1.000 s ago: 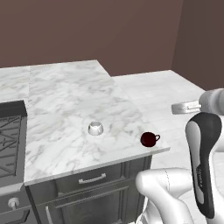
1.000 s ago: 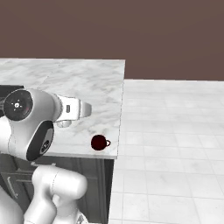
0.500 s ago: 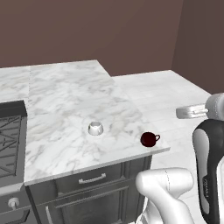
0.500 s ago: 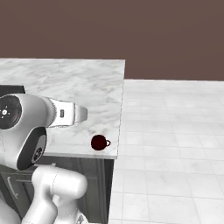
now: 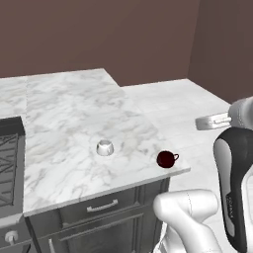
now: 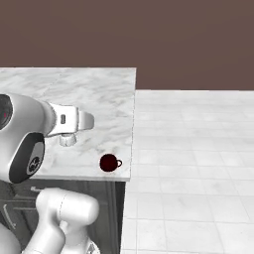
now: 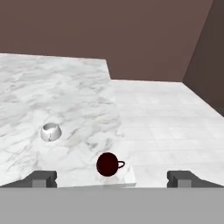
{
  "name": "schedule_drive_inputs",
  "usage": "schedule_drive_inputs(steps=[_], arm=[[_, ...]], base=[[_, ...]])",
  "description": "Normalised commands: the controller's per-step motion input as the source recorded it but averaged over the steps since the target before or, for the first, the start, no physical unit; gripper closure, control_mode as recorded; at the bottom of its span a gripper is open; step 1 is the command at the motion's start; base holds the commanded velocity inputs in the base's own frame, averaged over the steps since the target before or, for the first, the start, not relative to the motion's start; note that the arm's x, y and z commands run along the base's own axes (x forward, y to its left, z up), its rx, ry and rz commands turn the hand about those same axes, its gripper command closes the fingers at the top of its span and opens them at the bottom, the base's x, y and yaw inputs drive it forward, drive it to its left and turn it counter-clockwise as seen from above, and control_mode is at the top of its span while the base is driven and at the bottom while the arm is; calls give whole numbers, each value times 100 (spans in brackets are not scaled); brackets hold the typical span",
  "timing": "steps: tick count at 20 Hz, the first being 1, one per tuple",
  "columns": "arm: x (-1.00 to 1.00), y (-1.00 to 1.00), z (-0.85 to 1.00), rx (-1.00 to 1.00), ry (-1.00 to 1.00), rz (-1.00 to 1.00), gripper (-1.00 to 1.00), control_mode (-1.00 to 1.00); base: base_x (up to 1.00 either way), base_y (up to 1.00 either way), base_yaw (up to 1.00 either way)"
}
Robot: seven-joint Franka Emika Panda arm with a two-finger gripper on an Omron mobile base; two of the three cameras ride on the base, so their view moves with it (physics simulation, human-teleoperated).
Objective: Clear the mugs and bowl far away from the sink.
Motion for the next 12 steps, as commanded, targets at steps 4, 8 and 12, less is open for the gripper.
schedule_drive_inputs(steps=[4, 8, 12], arm=[[0, 0, 0, 0, 0, 0, -100, 100], [0, 0, 0, 0, 0, 0, -100, 100], [0, 0, 0, 0, 0, 0, -100, 100]], base=[[17, 0, -87], [0, 0, -100], [0, 0, -100]])
